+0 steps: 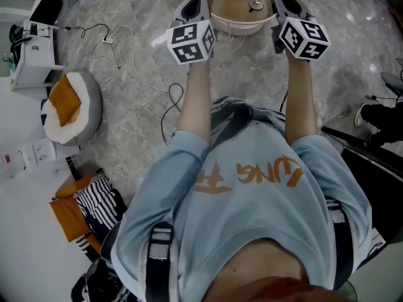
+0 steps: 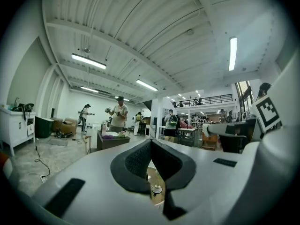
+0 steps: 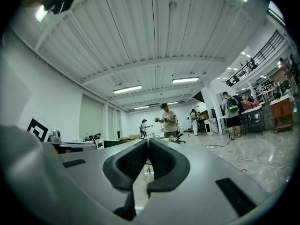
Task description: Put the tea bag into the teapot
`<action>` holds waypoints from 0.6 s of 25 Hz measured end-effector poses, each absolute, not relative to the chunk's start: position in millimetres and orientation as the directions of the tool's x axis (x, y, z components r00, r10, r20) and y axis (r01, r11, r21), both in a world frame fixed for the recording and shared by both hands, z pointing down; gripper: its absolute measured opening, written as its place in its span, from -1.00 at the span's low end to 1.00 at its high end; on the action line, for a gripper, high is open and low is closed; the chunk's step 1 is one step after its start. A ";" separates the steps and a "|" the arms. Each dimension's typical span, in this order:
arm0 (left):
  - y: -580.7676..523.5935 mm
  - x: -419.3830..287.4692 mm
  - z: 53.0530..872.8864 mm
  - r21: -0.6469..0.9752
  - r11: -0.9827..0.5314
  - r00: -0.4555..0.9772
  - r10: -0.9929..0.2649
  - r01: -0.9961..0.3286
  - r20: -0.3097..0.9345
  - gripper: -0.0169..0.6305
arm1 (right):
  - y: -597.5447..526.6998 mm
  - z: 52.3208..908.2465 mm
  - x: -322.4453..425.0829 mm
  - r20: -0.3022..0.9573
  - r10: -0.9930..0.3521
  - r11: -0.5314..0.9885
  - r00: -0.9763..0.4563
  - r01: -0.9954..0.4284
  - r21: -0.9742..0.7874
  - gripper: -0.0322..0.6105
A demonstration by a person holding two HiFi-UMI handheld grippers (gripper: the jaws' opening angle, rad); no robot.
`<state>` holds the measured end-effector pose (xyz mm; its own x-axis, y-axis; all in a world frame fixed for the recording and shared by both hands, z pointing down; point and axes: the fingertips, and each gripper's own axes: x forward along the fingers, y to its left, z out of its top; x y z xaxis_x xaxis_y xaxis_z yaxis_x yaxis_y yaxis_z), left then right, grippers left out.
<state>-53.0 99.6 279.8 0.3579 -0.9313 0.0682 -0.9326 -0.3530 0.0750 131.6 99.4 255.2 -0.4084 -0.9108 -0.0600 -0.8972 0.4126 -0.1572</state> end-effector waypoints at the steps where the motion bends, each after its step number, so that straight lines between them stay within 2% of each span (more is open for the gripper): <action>1: 99.6 -56.2 278.3 0.074 -0.347 0.351 -0.934 -0.935 0.068 -0.87 | 98.1 254.3 130.8 -0.062 -0.910 0.414 -0.410 -0.896 -0.162 -0.82; 15: 88.7 -87.6 268.9 0.047 -0.290 0.293 -0.953 -0.956 0.074 -0.87 | 72.4 252.2 101.7 -0.091 -0.876 0.482 -0.473 -0.850 -0.215 -0.82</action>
<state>-87.6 88.7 268.9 0.2927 -0.9534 0.0735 -0.9559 -0.2899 0.0468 101.7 72.4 252.2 -0.4734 -0.8761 -0.0912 -0.8496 0.4815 -0.2151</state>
